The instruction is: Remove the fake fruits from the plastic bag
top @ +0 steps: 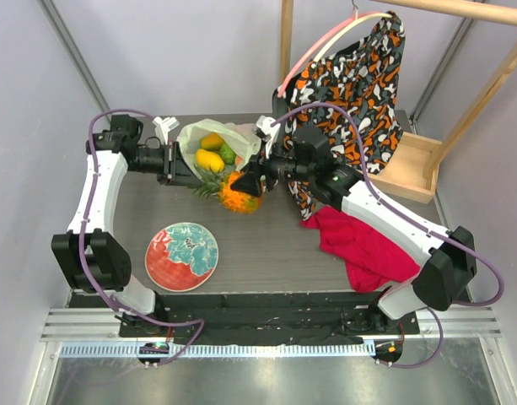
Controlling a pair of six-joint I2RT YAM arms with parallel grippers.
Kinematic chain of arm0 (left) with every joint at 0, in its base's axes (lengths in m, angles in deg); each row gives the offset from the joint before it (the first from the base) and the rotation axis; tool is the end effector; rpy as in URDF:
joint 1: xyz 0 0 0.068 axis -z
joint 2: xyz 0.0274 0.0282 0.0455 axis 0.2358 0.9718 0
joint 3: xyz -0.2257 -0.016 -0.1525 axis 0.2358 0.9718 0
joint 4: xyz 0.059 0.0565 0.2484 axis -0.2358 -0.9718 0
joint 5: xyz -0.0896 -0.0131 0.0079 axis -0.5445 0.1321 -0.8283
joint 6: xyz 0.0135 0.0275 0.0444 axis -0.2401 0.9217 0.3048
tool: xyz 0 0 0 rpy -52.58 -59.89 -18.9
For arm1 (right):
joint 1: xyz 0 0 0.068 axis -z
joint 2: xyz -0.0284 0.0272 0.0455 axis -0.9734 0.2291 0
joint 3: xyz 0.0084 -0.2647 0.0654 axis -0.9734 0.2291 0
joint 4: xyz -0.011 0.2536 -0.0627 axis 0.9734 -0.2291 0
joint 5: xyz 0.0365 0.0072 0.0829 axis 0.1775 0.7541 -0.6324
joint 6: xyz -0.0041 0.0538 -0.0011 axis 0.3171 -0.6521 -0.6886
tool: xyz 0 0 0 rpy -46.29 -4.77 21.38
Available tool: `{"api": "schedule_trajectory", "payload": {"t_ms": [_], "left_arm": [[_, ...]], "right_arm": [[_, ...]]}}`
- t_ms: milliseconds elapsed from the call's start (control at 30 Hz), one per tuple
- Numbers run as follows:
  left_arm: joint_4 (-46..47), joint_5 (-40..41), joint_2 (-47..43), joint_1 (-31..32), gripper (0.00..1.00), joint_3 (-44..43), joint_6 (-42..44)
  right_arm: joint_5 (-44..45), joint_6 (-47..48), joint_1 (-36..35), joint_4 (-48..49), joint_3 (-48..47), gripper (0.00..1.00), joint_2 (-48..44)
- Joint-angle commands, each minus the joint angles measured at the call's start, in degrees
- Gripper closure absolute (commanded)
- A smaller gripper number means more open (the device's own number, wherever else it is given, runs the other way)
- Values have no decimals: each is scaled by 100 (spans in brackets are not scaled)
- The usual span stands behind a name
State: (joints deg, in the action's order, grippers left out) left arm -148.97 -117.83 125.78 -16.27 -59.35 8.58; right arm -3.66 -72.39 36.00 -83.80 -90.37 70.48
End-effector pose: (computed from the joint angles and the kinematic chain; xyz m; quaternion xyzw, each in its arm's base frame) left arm 0.3007 -0.0173 0.3509 0.0983 0.8479 -0.4886 0.1810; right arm 0.2524 0.2417 0.3768 -0.3889 0.6680 0.4257 0.4704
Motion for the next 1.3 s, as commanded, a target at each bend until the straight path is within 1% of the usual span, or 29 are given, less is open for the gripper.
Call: {"api": "schedule_trajectory", "payload": {"t_ms": [0, 33, 67, 100, 133, 167, 200, 233, 267, 300, 367, 400, 433, 533, 567, 600, 667, 733, 833, 933, 1033, 1133, 1267], "left_arm": [[-241, 5, -41, 26, 93, -194, 287], [-170, 119, -41, 17, 100, -203, 226], [-135, 242, -67, 26, 100, -246, 199], [-274, 592, -76, 26, 100, -464, 294], [-414, 769, -85, 26, 100, -632, 469], [-598, 962, -102, 26, 100, -807, 880], [-974, 1269, -120, 17, 100, -1131, 1154], [-1143, 1428, -164, 17, 100, -1265, 1374], [-1310, 1569, -269, 17, 100, -1362, 1829], [-1556, 1901, -339, 9, 100, -1467, 2016], [-1794, 2228, -480, 17, 100, -1495, 2420], [-2039, 2439, -628, 9, 100, -1416, 2814], [-2146, 2876, -726, 8, 100, -1320, 3044], [-2296, 3764, -1217, -18, 100, -635, 3748], [-2244, 3916, -1349, -53, 100, -242, 3880], [-2209, 4048, -1629, -44, 100, -55, 4125], [-2156, 4312, -1868, -44, 100, 384, 4276], [-2173, 4549, -2132, -53, 100, 631, 4478], [-1902, 4787, -2500, -44, 100, 1141, 4523], [-1472, 4884, -2834, -44, 100, 1536, 4540], [-962, 5025, -3160, -44, 100, 2159, 4733], [-646, 5042, -3327, 8, 100, 2538, 4795], [-425, 5121, -3363, 52, 100, 2636, 4699]], "right_arm": [[68, -17, -3, 319, -299, 95, -9], [68, 27, -3, 319, -307, 91, 0], [60, 97, -3, 267, -307, 81, -9], [112, 167, 6, 206, -325, 51, -18], [190, 211, 15, 92, -308, 40, -61], [330, 325, 32, 65, -281, 31, -183], [341, 369, 32, -31, -203, 10, -246], [341, 413, 84, -67, -159, 1, -325], [332, 457, 94, -93, -115, 0, -430], [306, 458, 120, -146, -36, 0, -474], [270, 423, 147, -199, 26, 0, -536], [270, 388, 155, -234, 70, 0, -554], [279, 361, 173, -234, 88, 0, -563], [411, 335, 208, -217, 158, 0, -536], [446, 335, 225, -217, 176, 0, -528], [455, 335, 217, -217, 202, 0, -493], [481, 343, 243, -199, 272, 0, -475], [473, 317, 243, -182, 316, 0, -457], [446, 291, 243, -164, 439, 0, -483], [402, 273, 252, -147, 527, 1, -492], [385, 282, 243, -155, 571, 1, -466], [394, 282, 252, -164, 606, 1, -440], [349, 282, 243, -164, 606, 1, -413]]}}
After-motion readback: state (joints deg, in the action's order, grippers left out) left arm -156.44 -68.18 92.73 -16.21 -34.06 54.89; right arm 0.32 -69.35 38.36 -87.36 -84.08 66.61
